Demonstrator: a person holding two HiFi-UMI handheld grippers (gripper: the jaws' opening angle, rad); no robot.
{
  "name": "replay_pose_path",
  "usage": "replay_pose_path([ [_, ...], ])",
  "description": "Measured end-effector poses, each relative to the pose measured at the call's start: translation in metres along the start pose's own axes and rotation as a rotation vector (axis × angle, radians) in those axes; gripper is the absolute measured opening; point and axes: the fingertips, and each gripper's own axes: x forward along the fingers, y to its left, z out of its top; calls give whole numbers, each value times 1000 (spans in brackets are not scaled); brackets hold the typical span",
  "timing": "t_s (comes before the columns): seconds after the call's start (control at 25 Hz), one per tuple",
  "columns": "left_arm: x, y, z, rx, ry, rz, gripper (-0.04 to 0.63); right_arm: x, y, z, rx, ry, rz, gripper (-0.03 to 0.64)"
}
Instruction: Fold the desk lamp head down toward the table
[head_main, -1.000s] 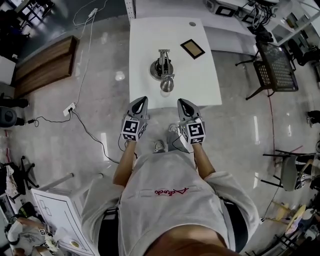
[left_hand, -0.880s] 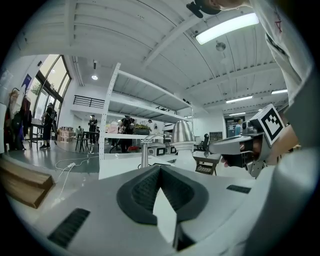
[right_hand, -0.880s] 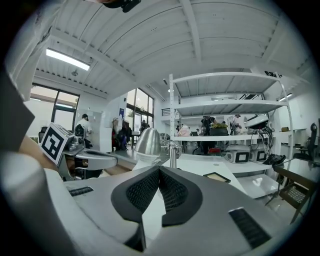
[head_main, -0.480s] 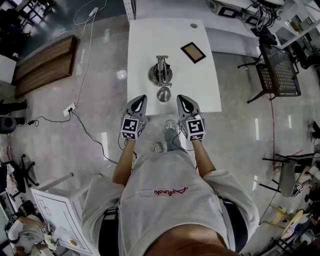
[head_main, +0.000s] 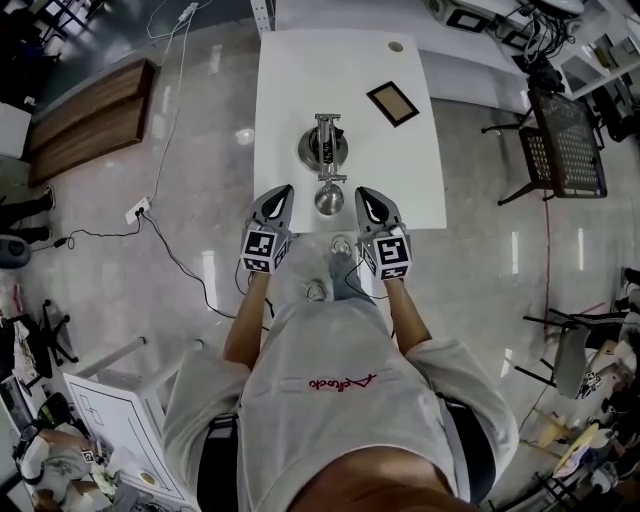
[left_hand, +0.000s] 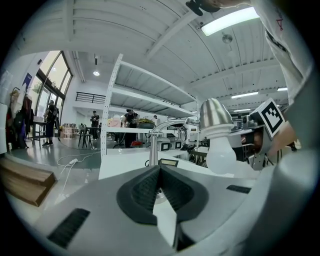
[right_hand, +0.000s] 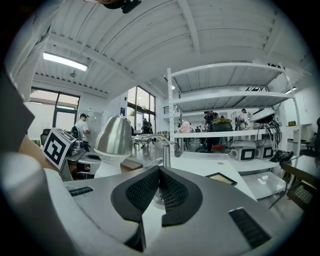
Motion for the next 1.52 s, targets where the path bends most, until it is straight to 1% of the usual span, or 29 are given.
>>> replay_pose_path([
  [0.4,12,-3,-26,-34,51,-34,8,3,4,-29,41,69,9,18],
  [0.6,17,-2,-33,-32,45,-41,8,2,3,-40,55,82,20,18],
  [0.64,18,-2,-33,-40,38,-43,19,1,3,-42,55,87,22,18],
  [0.72,19,-1,-33,-61,27,-46,100,0,2,-44,56,94,24,18],
  [0.84,20,1,-34,-81,25,-51,195,0,2,-45,55,98,23,18],
  [1.12,33,8,-40,-89,31,-63,199,1,-2,-46,52,102,22,18],
  [1.36,69,14,-29,-50,27,-106,199,1,-6,-48,50,112,15,18],
  [1.52,96,16,-18,-38,20,-134,199,0,-11,-48,48,118,9,18],
])
